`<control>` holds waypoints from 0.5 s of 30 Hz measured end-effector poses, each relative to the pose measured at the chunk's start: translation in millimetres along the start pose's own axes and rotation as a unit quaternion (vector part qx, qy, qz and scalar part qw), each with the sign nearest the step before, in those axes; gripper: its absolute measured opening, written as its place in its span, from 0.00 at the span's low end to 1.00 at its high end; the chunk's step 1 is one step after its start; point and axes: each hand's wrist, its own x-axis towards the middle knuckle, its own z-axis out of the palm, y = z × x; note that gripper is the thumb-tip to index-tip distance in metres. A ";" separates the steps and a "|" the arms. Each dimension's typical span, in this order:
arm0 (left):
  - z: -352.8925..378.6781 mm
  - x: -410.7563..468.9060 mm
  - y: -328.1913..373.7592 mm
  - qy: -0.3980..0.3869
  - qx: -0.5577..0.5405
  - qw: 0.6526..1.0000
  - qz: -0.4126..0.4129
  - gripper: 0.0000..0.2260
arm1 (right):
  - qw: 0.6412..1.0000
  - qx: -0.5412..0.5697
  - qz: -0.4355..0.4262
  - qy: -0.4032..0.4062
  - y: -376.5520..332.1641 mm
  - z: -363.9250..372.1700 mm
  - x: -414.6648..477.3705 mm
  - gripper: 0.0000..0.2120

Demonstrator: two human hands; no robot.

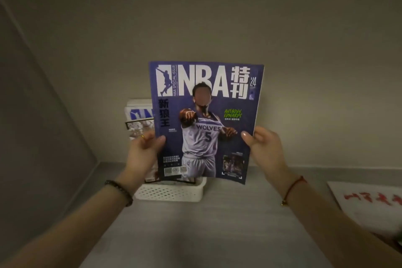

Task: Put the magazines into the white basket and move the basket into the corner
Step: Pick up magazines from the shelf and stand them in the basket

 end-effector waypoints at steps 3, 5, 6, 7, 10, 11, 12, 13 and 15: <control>-44.0 31.3 2.3 0.035 0.016 0.999 0.019 0.06 | 1.000 0.001 0.017 -0.004 -2.9 53.8 20.8 0.06; -65.6 48.6 -4.7 0.053 0.032 0.998 0.020 0.08 | 0.999 -0.010 0.040 0.001 0.7 81.4 28.9 0.06; -72.9 56.6 -10.7 0.061 0.035 0.997 0.013 0.09 | 0.999 -0.015 0.046 0.006 3.4 92.8 31.4 0.06; -78.3 64.0 -18.6 0.066 0.034 0.997 0.004 0.09 | 0.998 -0.022 0.050 0.014 6.9 101.9 32.9 0.06; -82.8 78.0 -46.0 0.069 0.017 0.997 -0.028 0.07 | 0.996 -0.065 0.058 0.026 25.1 118.1 34.8 0.05; -83.2 81.3 -56.0 0.068 0.015 0.997 -0.040 0.05 | 0.994 -0.080 0.062 0.028 33.5 120.9 35.8 0.05; -82.3 83.2 -65.4 0.066 0.016 0.996 -0.054 0.04 | 0.993 -0.096 0.065 0.030 41.5 123.1 36.2 0.04; -81.7 85.6 -74.4 0.066 0.017 0.995 -0.066 0.06 | 0.991 -0.115 0.070 0.027 49.3 124.9 36.7 0.04; -81.0 89.2 -90.4 0.083 0.034 0.994 -0.066 0.11 | 0.981 -0.176 0.082 0.006 65.2 128.5 36.1 0.04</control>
